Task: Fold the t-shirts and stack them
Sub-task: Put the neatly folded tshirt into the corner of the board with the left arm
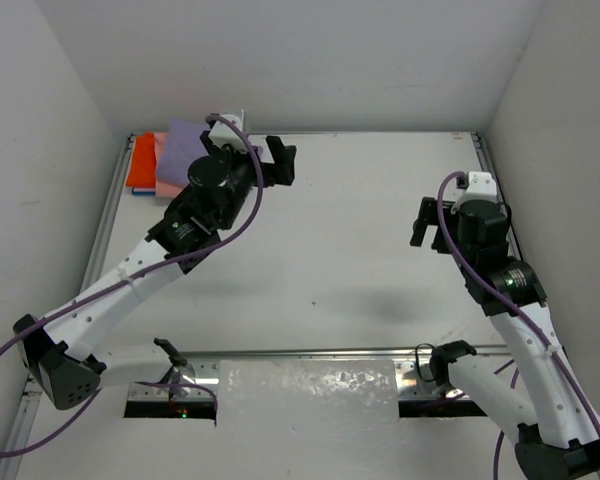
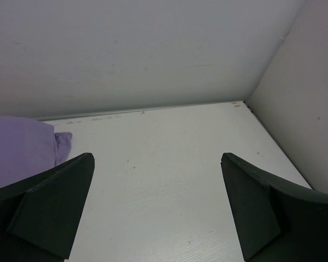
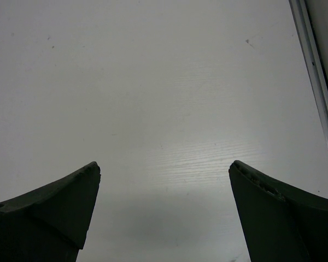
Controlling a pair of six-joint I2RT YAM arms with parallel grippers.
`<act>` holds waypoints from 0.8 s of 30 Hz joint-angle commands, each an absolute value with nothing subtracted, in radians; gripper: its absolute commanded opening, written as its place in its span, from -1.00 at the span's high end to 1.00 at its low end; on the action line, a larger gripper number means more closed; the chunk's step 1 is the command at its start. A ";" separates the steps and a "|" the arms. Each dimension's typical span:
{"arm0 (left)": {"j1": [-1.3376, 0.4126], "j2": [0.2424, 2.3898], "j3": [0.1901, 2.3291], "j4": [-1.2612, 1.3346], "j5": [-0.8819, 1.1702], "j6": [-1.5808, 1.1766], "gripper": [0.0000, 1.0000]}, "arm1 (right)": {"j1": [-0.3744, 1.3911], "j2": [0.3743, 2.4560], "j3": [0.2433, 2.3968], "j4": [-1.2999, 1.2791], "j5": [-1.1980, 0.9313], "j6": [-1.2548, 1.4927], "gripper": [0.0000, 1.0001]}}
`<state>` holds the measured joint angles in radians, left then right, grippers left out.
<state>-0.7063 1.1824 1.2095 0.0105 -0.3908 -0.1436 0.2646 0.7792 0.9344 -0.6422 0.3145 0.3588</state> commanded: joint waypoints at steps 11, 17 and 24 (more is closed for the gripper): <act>-0.678 1.193 1.224 0.078 -0.342 -0.173 -0.99 | 0.268 0.796 0.919 -0.578 0.316 0.334 -0.98; -0.678 1.207 1.235 0.086 -0.331 -0.183 -0.99 | 0.268 0.801 0.917 -0.563 0.299 0.328 -0.98; -0.678 1.213 1.239 0.095 -0.331 -0.192 -0.99 | 0.268 0.808 0.911 -0.551 0.285 0.321 -0.98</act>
